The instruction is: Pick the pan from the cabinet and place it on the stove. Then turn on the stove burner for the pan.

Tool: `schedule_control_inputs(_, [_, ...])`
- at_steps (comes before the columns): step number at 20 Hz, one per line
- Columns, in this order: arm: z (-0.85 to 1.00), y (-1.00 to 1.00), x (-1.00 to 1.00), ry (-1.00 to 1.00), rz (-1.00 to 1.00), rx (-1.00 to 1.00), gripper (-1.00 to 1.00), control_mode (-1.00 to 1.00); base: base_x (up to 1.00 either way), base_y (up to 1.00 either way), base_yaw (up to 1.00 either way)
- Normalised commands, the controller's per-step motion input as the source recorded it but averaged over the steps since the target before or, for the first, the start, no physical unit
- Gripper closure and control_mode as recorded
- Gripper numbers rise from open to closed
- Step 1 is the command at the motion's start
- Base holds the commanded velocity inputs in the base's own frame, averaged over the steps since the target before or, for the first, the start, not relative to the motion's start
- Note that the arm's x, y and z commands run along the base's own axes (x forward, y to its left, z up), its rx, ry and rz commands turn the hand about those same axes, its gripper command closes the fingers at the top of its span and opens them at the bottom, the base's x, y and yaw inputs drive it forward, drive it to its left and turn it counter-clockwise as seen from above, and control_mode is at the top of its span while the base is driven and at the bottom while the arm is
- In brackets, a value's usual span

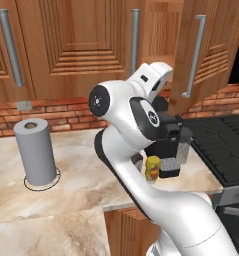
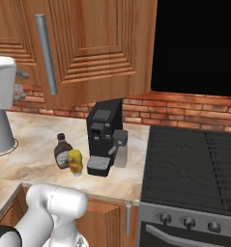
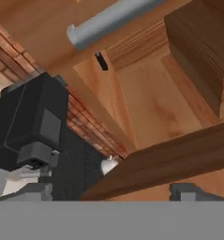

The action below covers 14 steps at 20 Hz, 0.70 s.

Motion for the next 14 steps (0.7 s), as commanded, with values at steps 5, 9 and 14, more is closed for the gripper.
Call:
schedule_control_inputs(5, [-0.13,-0.01,0.28,0.11,0.00,-0.10,-1.00,-1.00,0.00,0.00,0.00])
schedule_control_inputs(9, [-0.09,-0.07,0.09,0.10,0.00,-0.10,-1.00,-1.00,0.00,0.00,0.00])
schedule_control_inputs(14, [-0.07,-0.13,0.02,0.10,0.00,-0.10,-1.00,-1.00,0.00,0.00,0.00])
